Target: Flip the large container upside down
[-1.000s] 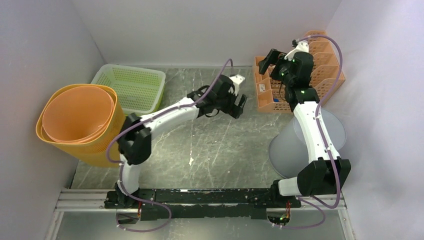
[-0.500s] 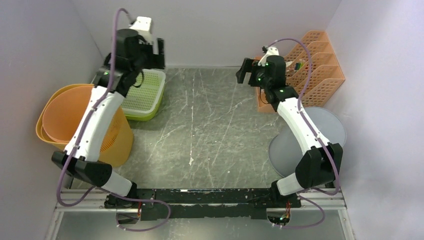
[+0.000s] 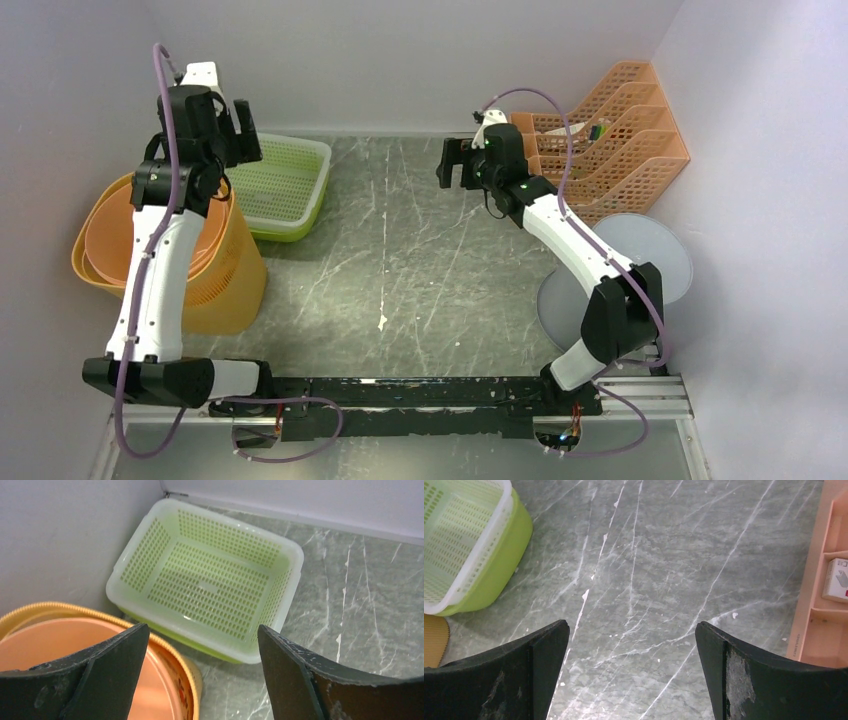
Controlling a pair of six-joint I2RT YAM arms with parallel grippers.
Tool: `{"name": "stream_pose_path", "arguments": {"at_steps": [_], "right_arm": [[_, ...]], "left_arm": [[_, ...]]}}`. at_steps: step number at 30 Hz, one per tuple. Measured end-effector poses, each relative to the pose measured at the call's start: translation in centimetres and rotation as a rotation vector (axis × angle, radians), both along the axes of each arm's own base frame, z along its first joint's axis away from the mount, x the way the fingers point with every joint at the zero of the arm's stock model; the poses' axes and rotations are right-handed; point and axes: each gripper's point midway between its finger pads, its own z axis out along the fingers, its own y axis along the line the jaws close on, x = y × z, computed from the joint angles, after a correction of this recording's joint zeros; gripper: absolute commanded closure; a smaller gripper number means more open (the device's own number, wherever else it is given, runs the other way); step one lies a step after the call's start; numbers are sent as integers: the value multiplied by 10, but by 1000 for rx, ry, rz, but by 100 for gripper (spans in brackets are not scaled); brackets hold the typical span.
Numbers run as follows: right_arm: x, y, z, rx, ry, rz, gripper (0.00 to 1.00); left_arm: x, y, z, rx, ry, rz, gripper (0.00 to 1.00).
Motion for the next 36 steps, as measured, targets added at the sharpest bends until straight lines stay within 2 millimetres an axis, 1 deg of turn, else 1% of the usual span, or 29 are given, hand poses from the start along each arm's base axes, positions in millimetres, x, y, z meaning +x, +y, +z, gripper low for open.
{"name": "stream_pose_path", "arguments": {"at_steps": [2, 5, 11, 14, 16, 19, 20, 25, 30, 36], "right_arm": [[0, -1, 0, -4, -2, -2, 0], [0, -1, -4, -5, 0, -3, 0], [-9, -2, -30, -20, 50, 6, 0], [-13, -3, -36, -21, 61, 10, 0], [-19, -4, -38, -19, 65, 12, 0], [-25, -6, -36, -15, 60, 15, 0], [-26, -7, -34, -12, 56, 17, 0], [-32, -9, -25, -1, 33, 20, 0], [-33, -9, -25, 0, 32, 20, 0], [-34, -9, -27, -1, 35, 21, 0]], "left_arm": [[-10, 2, -7, -7, 23, 15, 10], [-25, 6, -5, -17, 18, 37, 9], [-64, 15, -5, -29, 11, 89, 12], [-76, 17, -6, -39, 5, 108, 15], [-83, 18, -13, -47, 17, 116, 16], [-87, 19, -31, -53, 53, 130, 17], [-87, 19, -41, -57, 74, 137, 18], [-85, 21, -63, -57, 131, 171, 18], [-85, 27, -63, -58, 123, 210, 19], [-89, 30, -55, -81, 83, 225, 21]]}}
